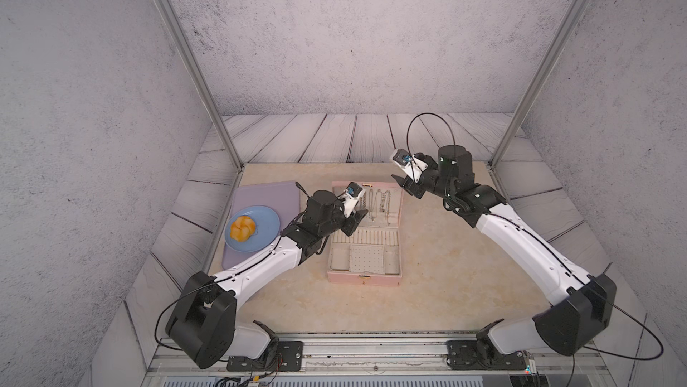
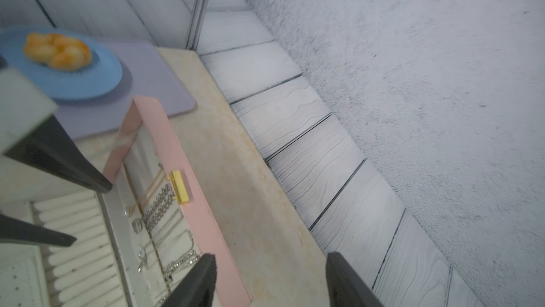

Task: Put jewelry chain into jewelry box
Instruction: Open the storage slot of the jewelry box.

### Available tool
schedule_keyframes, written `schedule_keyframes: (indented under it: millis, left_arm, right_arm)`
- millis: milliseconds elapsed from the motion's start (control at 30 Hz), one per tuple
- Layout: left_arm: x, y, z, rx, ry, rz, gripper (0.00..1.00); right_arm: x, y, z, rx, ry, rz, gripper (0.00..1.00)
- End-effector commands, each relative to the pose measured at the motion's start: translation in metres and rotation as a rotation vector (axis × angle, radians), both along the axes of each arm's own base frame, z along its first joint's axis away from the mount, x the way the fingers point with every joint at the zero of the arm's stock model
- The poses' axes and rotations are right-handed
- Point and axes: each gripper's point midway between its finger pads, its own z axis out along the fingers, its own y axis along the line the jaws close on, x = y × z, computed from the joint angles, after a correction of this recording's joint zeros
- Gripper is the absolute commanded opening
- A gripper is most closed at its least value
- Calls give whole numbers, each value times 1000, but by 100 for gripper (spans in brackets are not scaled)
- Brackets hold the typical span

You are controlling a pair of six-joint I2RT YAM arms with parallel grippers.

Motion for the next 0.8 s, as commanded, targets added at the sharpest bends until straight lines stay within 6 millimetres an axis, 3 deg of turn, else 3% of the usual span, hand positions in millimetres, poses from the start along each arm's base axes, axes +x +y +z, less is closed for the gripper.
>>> schedule_keyframes:
  millis: [0, 67, 133, 233, 367, 467, 767]
  left_arm:
    - [8, 17, -19, 136, -34, 17, 48]
    - [14, 23, -27, 204, -52, 37, 48]
    - [20, 29, -35, 270, -74, 54, 48]
    - [28, 33, -42, 343, -116, 59, 48]
    - [37, 31, -53, 426, -169, 29, 47]
    - [46, 33, -65, 511, -184, 23, 46]
    - [52, 34, -104, 648, -138, -35, 45]
  right_arm:
    - [-7, -9, 8, 299, 143, -111, 65]
    - [-10, -13, -3, 424, 261, -176, 65]
    - [-17, -10, -26, 515, 413, -203, 65]
    - [-32, -2, -63, 560, 576, -213, 57]
    - [-45, 0, -99, 580, 682, -244, 55]
    - [-52, 3, -111, 582, 737, -237, 54]
    - [-62, 12, -118, 585, 790, -200, 54]
